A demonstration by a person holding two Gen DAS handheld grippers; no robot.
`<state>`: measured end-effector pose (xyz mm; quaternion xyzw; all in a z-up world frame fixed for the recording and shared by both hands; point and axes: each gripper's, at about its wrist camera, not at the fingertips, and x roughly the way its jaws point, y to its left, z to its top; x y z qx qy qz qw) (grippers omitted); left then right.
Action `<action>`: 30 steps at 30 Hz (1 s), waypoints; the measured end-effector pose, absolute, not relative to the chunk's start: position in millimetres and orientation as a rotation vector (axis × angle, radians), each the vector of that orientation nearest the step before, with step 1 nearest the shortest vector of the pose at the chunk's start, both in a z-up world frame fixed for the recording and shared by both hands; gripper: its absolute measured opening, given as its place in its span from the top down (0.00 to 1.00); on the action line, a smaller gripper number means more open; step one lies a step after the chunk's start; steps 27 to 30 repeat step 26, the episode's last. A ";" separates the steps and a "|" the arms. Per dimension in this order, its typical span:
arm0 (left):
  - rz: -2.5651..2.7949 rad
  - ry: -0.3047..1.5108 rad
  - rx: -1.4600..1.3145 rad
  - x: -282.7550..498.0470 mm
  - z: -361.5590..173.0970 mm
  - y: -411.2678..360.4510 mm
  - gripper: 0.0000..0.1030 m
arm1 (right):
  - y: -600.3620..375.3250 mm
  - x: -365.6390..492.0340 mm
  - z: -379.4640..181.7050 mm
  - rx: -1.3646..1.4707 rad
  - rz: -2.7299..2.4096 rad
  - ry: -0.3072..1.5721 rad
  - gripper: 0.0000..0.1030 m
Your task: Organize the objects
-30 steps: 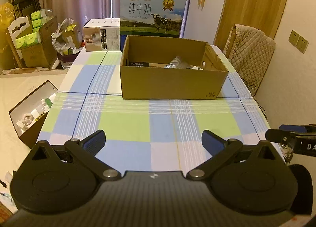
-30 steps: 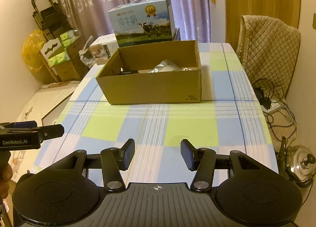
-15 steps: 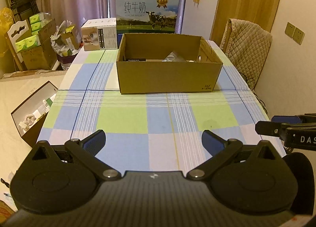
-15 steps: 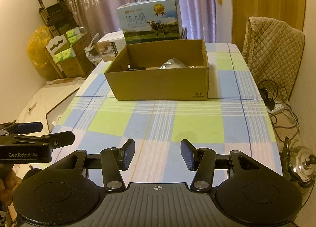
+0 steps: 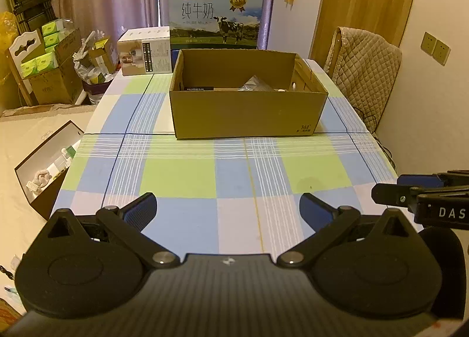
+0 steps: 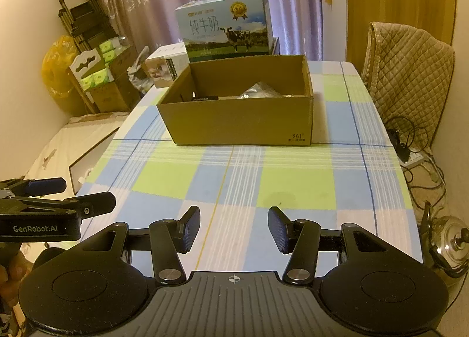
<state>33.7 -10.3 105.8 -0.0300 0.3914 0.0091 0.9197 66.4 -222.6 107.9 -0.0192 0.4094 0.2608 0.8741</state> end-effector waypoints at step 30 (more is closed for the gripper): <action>0.006 0.787 -0.063 31.3 102.4 -14.3 0.01 | -223.9 65.2 107.8 -0.036 0.552 0.856 0.53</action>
